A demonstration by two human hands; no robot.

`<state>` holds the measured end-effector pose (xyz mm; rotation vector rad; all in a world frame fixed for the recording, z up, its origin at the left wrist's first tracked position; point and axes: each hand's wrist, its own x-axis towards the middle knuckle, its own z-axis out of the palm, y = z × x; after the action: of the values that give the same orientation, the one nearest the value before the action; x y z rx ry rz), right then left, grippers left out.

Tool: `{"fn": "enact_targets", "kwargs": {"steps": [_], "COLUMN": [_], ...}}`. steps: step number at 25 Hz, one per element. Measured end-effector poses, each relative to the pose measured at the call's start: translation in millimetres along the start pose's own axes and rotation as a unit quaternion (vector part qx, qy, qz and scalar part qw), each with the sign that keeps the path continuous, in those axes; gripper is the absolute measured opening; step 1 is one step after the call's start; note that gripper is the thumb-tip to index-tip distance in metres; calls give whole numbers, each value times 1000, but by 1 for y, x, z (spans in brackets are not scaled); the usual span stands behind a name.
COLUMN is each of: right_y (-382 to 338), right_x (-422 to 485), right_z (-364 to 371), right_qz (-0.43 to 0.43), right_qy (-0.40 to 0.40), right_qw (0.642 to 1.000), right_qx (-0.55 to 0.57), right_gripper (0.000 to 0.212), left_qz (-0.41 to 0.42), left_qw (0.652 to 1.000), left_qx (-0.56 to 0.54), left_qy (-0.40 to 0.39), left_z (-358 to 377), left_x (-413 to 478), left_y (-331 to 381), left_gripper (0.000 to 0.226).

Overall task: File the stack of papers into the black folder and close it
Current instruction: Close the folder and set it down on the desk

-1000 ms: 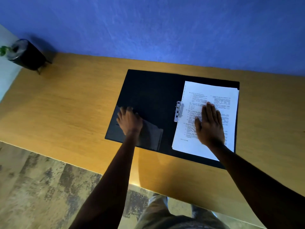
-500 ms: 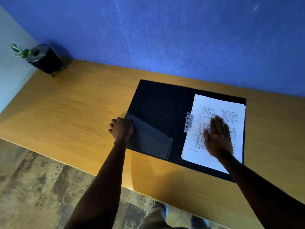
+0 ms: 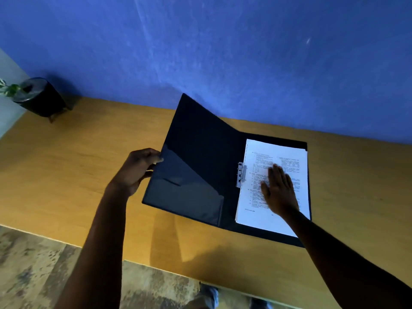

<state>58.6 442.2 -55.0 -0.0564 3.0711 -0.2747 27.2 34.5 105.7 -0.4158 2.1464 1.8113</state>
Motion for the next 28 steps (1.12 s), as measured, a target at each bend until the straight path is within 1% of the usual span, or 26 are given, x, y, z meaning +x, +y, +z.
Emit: {"fn": "enact_targets", "kwargs": {"steps": [2, 3, 5, 6, 7, 8, 9, 10, 11, 12, 13, 14, 16, 19, 21, 22, 24, 25, 26, 28], "right_y": [1, 2, 3, 1, -1, -4, -8, -11, -15, -19, -23, -26, -29, -18, -3, 5, 24, 33, 43, 60], "right_x": [6, 9, 11, 11, 11, 9, 7, 4, 1, -2, -5, -8, -13, -20, -26, -28, -30, -31, -31, -31], "right_z": [-6, -12, -32, -45, -58, -73, -89, -105, -121, -136, -148, -158, -171, -180, -182, -181, -172, -164, -154, -132], "right_qz": [18, 26, 65, 106, 153, 191, 208, 204, 190, 175, 163, 153, 135, 113, 109, 114, 142, 162, 183, 228], "right_qy": [-31, -44, -61, -62, -58, -49, -40, -33, -24, -11, 4, 18, 34, 41, 35, 33, 38, 42, 44, 46], "right_qw": [999, 996, 981, 961, 928, 878, 818, 775, 751, 737, 731, 731, 743, 759, 768, 771, 786, 800, 818, 842], "right_qx": [34, 68, 174, 247, 334, 437, 534, 597, 632, 652, 663, 665, 655, 639, 630, 625, 601, 576, 544, 487], "right_gripper": [64, 63, 59, 55, 50, 46, 46, 49, 52, 54, 54, 52, 46, 37, 31, 26, 14, 11, 11, 19], "left_qz": [52, 74, 113, 131, 146, 160, 172, 184, 192, 200, 205, 206, 198, 199, 177, 152, 96, 79, 71, 61], "left_qw": [995, 992, 985, 983, 980, 978, 975, 972, 969, 967, 966, 966, 969, 959, 953, 955, 965, 971, 974, 967], "left_qx": [-28, -39, -50, -50, -48, -37, -22, -5, 12, 30, 48, 63, 95, 180, 223, 223, 189, 180, 185, 248], "left_qy": [-75, -98, -118, -120, -123, -130, -139, -148, -154, -155, -150, -140, -113, -93, -108, -125, -152, -140, -110, -20], "left_z": [17, 30, 61, 78, 94, 110, 125, 140, 155, 169, 183, 196, 222, 258, 277, 283, 288, 286, 282, 269], "left_x": [-16, -22, -33, -37, -40, -43, -46, -48, -50, -52, -54, -56, -60, -66, -68, -67, -60, -52, -42, -20], "left_y": [19, 26, 38, 43, 46, 49, 52, 56, 60, 62, 65, 66, 64, 57, 49, 45, 36, 29, 21, 2], "left_gripper": [9, 9, 4, 5, 5, 4, 5, 11, 17, 21, 24, 25, 31, 42, 51, 55, 58, 54, 48, 36]}}
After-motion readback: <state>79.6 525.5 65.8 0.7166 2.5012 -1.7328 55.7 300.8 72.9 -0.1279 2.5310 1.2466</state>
